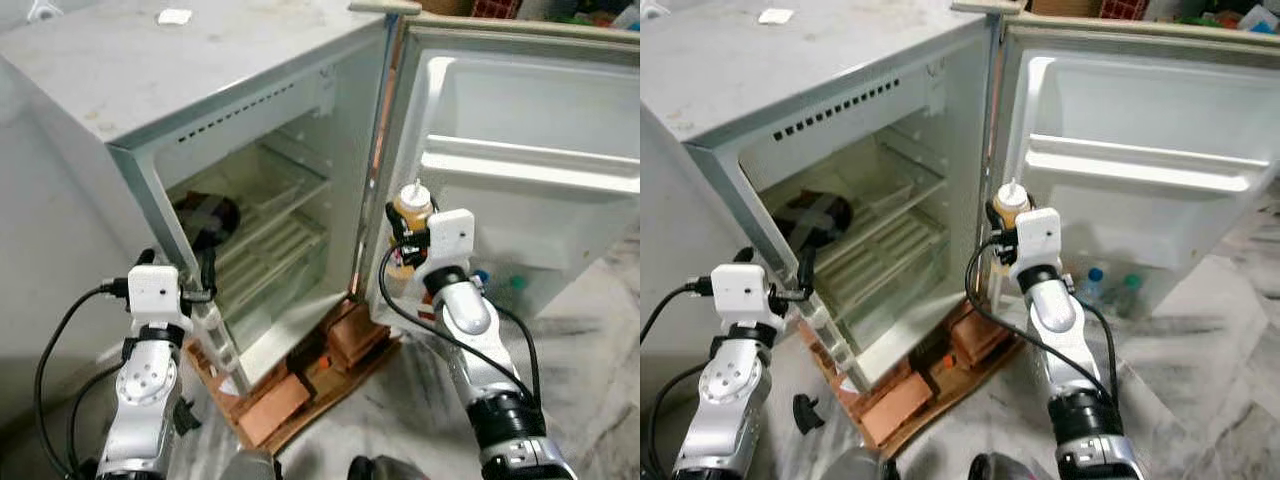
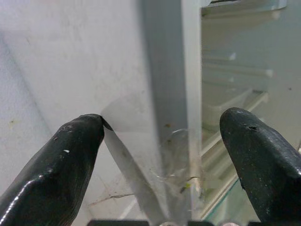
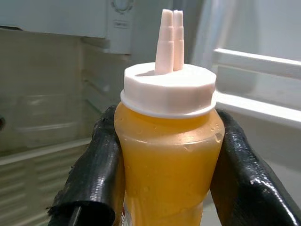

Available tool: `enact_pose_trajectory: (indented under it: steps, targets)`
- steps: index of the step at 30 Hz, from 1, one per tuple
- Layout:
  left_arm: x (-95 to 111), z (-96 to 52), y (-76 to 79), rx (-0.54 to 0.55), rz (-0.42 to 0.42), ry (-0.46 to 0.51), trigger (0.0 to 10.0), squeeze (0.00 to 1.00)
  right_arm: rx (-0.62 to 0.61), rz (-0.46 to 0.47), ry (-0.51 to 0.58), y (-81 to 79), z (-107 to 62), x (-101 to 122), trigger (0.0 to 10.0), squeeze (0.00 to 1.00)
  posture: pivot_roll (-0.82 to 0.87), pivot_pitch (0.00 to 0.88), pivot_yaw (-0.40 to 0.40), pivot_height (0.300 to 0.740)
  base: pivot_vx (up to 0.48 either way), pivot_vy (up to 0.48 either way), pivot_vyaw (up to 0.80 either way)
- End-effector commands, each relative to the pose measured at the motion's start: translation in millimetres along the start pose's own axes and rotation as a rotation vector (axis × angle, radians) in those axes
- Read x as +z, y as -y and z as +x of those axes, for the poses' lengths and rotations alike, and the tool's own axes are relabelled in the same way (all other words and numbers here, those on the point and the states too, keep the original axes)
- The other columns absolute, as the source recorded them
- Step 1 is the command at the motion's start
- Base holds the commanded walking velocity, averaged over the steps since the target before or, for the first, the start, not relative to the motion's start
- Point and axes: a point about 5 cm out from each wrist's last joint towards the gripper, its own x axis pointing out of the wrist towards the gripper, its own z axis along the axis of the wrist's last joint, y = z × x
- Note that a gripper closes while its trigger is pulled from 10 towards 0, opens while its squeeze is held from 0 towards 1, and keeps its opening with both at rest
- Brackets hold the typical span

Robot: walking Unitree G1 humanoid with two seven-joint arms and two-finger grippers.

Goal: Restocking fridge

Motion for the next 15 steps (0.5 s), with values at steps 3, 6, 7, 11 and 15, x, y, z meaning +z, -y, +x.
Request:
enact_pose_trajectory:
  steps: [3, 6, 7, 11, 15]
  targets:
    - [2.0, 0.5, 5.8, -0.045, 0.010, -0.002, 10.0, 0.00, -0.027, -0.029, -0.079, 5.2, -2.4, -11.0, 10.0, 0.00, 0.13, 0.050, 0.014, 0.740, 0.000, 0.000, 0.00]
    - [-1.1, -0.8, 6.1, -0.055, 0.015, -0.020, 10.0, 0.00, -0.045, -0.044, -0.145, 6.3, -5.8, -22.7, 10.0, 0.00, 0.13, 0.053, 0.015, 0.740, 0.000, 0.000, 0.00]
    - [-2.0, -1.6, 6.1, -0.058, 0.015, -0.023, 10.0, 0.00, -0.057, -0.039, -0.165, 7.2, -7.2, -26.4, 10.0, 0.00, 0.13, 0.053, 0.015, 0.740, 0.000, 0.000, 0.00]
    - [-3.5, -5.8, 4.5, -0.067, 0.017, -0.034, 10.0, 0.00, -0.119, -0.020, -0.195, 15.8, -9.5, -32.3, 10.0, 0.00, 0.14, 0.058, 0.017, 0.740, 0.000, 0.000, 0.00]
    - [-3.0, -6.5, 4.2, -0.069, 0.020, -0.031, 10.0, 0.00, -0.131, -0.024, -0.188, 18.4, -8.0, -30.5, 10.0, 0.00, 0.14, 0.060, 0.018, 0.740, 0.000, -0.159, 0.00]
